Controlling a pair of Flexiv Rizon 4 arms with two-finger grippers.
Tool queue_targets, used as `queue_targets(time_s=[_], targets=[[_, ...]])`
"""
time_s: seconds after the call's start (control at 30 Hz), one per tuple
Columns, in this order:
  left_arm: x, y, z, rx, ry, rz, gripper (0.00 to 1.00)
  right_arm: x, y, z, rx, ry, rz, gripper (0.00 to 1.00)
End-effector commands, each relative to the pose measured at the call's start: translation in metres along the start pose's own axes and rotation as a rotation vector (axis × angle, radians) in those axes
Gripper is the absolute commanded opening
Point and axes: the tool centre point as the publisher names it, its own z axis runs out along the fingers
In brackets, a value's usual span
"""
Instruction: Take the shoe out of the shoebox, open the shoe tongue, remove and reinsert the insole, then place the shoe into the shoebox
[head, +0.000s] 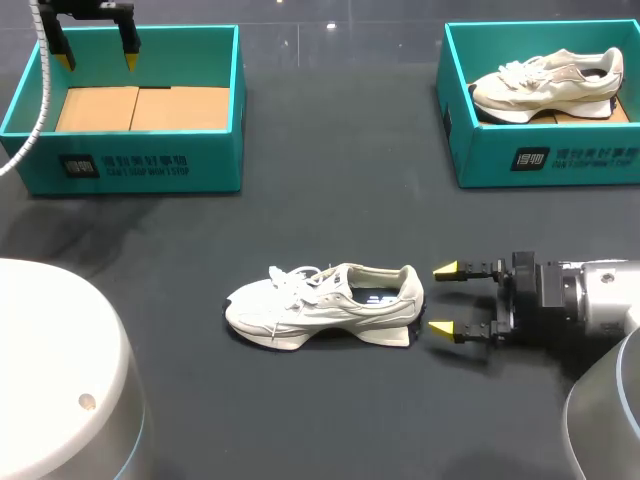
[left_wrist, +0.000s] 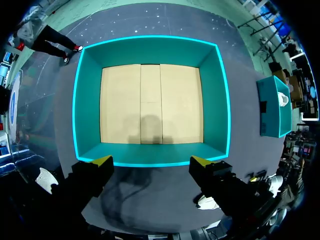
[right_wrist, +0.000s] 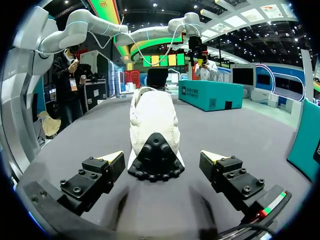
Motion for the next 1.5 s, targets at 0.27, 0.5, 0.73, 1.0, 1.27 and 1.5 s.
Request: queue_targets(time_s=[0.27,0.5,0.73,1.0,1.27,1.5], targets=[[0.0,0.0,0.0,0.0,0.0,0.0,1.0,0.004,0.003,0.02,-0.004,0.014,-0.001,1.0],[0.0,0.0,0.0,0.0,0.0,0.0,1.0,0.006,0.005,0.031,-0.001,0.036,-0.006,1.0],[0.0,0.0,0.0,0.0,0.0,0.0,1.0,0.005,0.006,0.038,-0.006,0.056,-0.007,1.0],[0.0,0.0,0.0,0.0,0.0,0.0,1.0,0.008,0.005,0.046,-0.007,0.086,-0.006,1.0],[0.0,0.0,0.0,0.0,0.0,0.0,1.0,0.011,0.004,0.057,-0.002,0.118,-0.004,1.0],[0.0,0.0,0.0,0.0,0.0,0.0,1.0,0.011,0.005,0.062,-0.006,0.131,-0.006,1.0]])
